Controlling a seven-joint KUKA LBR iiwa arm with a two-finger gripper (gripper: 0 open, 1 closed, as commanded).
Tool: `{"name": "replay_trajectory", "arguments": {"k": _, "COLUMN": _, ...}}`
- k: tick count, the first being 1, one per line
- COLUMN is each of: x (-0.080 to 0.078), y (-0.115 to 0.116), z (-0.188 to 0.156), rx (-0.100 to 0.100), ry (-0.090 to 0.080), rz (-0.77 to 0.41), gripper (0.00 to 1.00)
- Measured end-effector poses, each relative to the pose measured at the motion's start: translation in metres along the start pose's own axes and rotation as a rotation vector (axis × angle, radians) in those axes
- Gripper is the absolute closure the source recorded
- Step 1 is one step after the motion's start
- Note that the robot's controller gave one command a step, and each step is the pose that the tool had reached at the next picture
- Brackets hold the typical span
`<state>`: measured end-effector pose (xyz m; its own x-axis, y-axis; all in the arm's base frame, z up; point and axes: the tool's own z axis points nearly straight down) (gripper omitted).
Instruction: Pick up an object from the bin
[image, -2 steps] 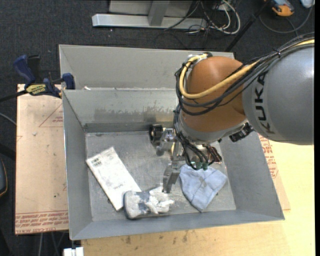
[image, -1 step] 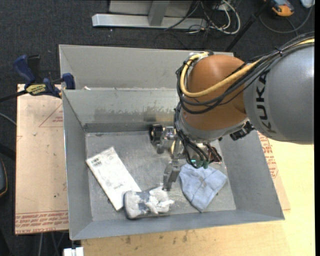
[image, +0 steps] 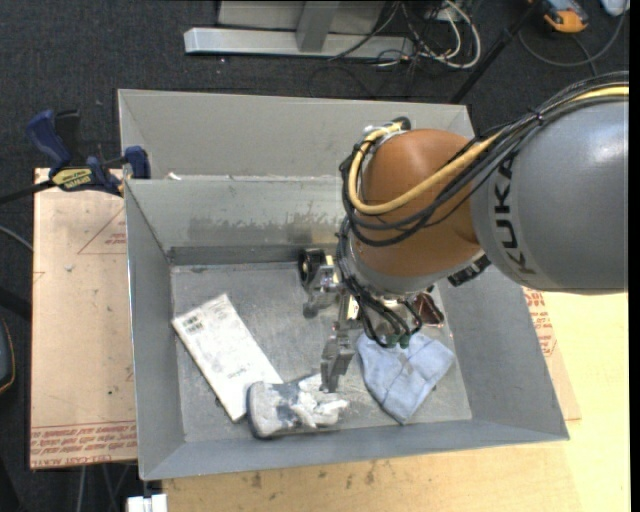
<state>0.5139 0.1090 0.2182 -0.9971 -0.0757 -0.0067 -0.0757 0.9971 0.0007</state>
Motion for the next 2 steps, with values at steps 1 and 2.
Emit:
{"name": "replay_trajectory", "arguments": {"k": 1, "x": 0.004, "y": 0.002, "z": 0.01, "rx": -0.001, "ry": 0.004, "rz": -0.031, "gripper": 0.0}}
{"name": "replay_trajectory", "arguments": {"k": 2, "x": 0.016, "y": -0.04, "z": 0.028, "rx": 0.001, "ry": 0.008, "rz": -0.097, "gripper": 0.0}}
